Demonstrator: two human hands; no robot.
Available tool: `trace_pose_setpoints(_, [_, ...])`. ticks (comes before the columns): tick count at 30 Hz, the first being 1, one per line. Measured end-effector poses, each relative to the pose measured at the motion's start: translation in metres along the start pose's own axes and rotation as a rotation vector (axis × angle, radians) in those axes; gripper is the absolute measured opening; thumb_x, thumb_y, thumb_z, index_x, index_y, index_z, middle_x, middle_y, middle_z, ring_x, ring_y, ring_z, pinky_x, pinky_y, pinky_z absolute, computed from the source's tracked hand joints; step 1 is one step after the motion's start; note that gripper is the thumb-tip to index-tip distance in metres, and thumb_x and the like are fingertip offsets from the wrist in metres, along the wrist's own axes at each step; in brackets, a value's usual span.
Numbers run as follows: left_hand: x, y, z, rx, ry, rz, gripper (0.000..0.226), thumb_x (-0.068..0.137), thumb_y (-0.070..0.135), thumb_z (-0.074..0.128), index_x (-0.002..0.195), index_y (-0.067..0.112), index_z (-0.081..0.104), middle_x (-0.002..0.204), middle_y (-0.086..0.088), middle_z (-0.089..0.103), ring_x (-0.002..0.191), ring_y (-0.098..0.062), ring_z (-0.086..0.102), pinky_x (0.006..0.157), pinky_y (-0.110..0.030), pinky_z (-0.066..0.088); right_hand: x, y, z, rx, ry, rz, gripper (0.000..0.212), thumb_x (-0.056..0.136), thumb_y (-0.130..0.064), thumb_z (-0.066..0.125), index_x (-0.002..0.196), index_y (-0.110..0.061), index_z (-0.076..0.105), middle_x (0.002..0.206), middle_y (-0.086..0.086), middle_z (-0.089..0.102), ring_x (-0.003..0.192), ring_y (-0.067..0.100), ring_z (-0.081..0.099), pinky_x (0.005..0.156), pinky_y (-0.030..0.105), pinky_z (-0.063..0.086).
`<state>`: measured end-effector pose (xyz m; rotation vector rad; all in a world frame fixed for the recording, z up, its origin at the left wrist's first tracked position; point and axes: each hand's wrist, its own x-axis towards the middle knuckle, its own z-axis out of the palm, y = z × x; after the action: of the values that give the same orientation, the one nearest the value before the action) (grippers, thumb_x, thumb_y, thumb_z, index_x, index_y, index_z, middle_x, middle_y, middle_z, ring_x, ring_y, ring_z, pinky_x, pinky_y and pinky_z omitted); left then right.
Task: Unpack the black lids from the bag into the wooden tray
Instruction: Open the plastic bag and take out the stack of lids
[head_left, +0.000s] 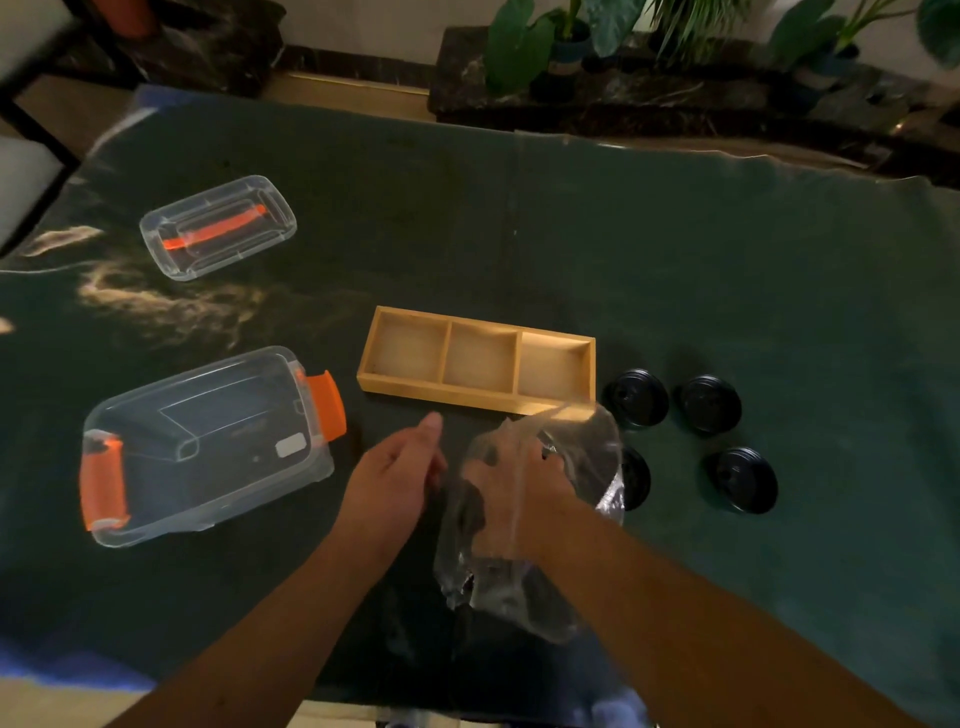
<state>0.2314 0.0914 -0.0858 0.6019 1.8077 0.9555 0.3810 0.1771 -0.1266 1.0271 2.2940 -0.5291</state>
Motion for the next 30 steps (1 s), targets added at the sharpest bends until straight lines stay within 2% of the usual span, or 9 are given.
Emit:
trace_pose_setpoints(6, [0.021, -0.052, -0.019, 0.244, -0.018, -0.137, 0.013, 0.103, 0.048, 0.060, 0.098, 0.037, 0.066, 0.101, 0.005, 0.071, 0.094, -0.014, 0.067, 0.071, -0.029, 0.047, -0.010, 0.016, -0.012, 0.356, 0.108, 0.090, 0.072, 0.080, -0.067, 0.070, 0.142, -0.037, 0.050, 0.147, 0.007, 0.046, 0.134, 0.034, 0.047, 0.107, 0.052, 0.049])
trace_pose_setpoints(9, [0.020, -0.066, -0.018, 0.004, -0.156, -0.254, 0.018, 0.096, 0.062, 0.063, 0.108, 0.048, 0.068, 0.121, 0.005, 0.071, 0.108, -0.018, 0.068, 0.093, -0.048, 0.059, -0.010, 0.024, -0.012, 0.652, 0.128, 0.070, 0.057, 0.090, -0.052, 0.073, 0.142, -0.037, 0.056, 0.145, -0.002, 0.053, 0.135, 0.025, 0.051, 0.111, 0.045, 0.047])
trace_pose_setpoints(13, [0.018, -0.063, -0.012, -0.431, -0.328, -0.384, 0.064, 0.066, 0.088, 0.074, 0.115, 0.048, 0.078, 0.126, -0.002, 0.080, 0.115, -0.027, 0.076, 0.091, -0.050, 0.063, -0.019, 0.019, -0.008, 1.293, 0.041, 0.082, 0.042, 0.098, -0.025, 0.073, 0.138, -0.020, 0.063, 0.137, 0.011, 0.068, 0.115, 0.025, 0.069, 0.096, 0.041, 0.059])
trace_pose_setpoints(16, [0.021, -0.058, -0.010, -0.567, -0.311, -0.302, 0.066, 0.072, 0.077, 0.079, 0.120, 0.032, 0.079, 0.128, -0.010, 0.079, 0.118, -0.028, 0.075, 0.092, -0.049, 0.061, -0.029, 0.013, -0.003, 1.654, -0.043, 0.128, 0.043, 0.096, -0.021, 0.074, 0.137, -0.012, 0.065, 0.135, 0.019, 0.070, 0.110, 0.029, 0.072, 0.090, 0.048, 0.062])
trace_pose_setpoints(19, [0.023, -0.057, -0.011, -0.619, -0.217, -0.239, 0.031, 0.082, 0.045, 0.084, 0.099, 0.020, 0.081, 0.113, -0.019, 0.080, 0.103, -0.034, 0.078, 0.082, -0.046, 0.065, -0.038, 0.013, 0.001, 1.937, -0.043, 0.165, 0.042, 0.076, -0.027, 0.091, 0.116, -0.020, 0.080, 0.127, 0.021, 0.072, 0.108, 0.040, 0.076, 0.081, 0.051, 0.065])
trace_pose_setpoints(21, [0.025, -0.059, -0.012, -0.506, -0.106, -0.235, 0.004, 0.090, 0.024, 0.080, 0.091, 0.020, 0.080, 0.098, -0.016, 0.082, 0.087, -0.031, 0.081, 0.067, -0.040, 0.065, -0.042, 0.011, 0.000, 2.075, -0.123, 0.037, 0.041, 0.078, -0.029, 0.090, 0.117, -0.021, 0.081, 0.127, 0.021, 0.075, 0.109, 0.038, 0.077, 0.086, 0.054, 0.063])
trace_pose_setpoints(24, [0.035, -0.068, -0.013, 0.033, 0.077, -0.218, 0.018, 0.093, 0.006, 0.075, 0.095, 0.021, 0.066, 0.087, -0.008, 0.076, 0.080, -0.023, 0.076, 0.060, -0.026, 0.057, -0.049, 0.014, -0.006, 2.320, -0.208, -0.118, 0.061, 0.087, -0.023, 0.081, 0.145, -0.015, 0.063, 0.147, 0.027, 0.062, 0.133, 0.052, 0.058, 0.109, 0.075, 0.042])
trace_pose_setpoints(26, [0.039, -0.071, -0.013, 0.309, 0.160, -0.228, 0.031, 0.096, 0.005, 0.073, 0.088, 0.026, 0.052, 0.087, 0.005, 0.062, 0.077, -0.007, 0.060, 0.060, -0.017, 0.041, -0.054, 0.015, -0.017, 2.403, -0.282, -0.274, 0.068, 0.090, -0.023, 0.077, 0.153, -0.013, 0.054, 0.154, 0.029, 0.054, 0.141, 0.054, 0.050, 0.118, 0.078, 0.026])
trace_pose_setpoints(30, [0.040, -0.074, -0.013, 0.328, 0.258, -0.238, 0.036, 0.095, 0.005, 0.072, 0.083, 0.027, 0.045, 0.086, 0.004, 0.057, 0.073, -0.005, 0.052, 0.059, -0.020, 0.034, -0.064, 0.023, -0.054, 2.371, -0.331, -0.502, 0.072, 0.097, -0.046, 0.063, 0.155, -0.006, 0.048, 0.165, 0.030, 0.038, 0.150, 0.055, 0.032, 0.121, 0.072, 0.017])
